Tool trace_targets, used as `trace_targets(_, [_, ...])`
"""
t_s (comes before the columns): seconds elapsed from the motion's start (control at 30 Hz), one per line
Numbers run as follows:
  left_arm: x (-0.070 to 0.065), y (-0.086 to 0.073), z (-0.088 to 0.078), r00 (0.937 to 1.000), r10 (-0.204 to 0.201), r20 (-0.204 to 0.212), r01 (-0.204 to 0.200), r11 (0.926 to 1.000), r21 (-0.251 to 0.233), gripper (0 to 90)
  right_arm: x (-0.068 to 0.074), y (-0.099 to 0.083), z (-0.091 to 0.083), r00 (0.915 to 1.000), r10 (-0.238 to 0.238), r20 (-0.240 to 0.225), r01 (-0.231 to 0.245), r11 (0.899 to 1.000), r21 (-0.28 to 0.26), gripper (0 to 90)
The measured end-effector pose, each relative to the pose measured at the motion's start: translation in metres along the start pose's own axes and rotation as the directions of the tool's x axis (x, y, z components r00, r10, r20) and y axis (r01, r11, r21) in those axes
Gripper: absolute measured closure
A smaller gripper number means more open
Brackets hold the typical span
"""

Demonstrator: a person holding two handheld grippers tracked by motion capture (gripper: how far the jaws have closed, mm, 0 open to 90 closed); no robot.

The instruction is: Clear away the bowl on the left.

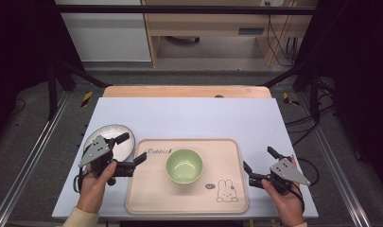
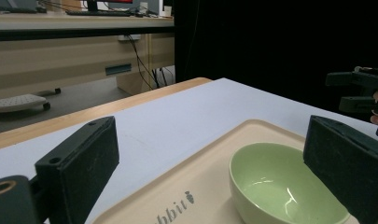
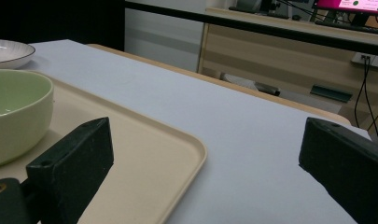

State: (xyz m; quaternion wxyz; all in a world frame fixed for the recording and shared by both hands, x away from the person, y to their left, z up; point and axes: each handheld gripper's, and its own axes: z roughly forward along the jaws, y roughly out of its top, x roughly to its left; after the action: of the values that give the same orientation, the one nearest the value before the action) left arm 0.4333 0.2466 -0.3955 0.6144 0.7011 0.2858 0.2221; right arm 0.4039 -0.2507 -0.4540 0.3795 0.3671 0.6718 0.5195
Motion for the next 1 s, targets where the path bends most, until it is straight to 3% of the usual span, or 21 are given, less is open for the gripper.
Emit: trace_targets(1.0, [0.017, -0.023, -0.037, 0.9968, 0.006, -0.080, -0.008, 0.9995, -0.029, 3.9, 0.001, -0.001, 0.002, 1.0000, -0.002, -0.001, 0.002, 1.000, 0.007, 3.2])
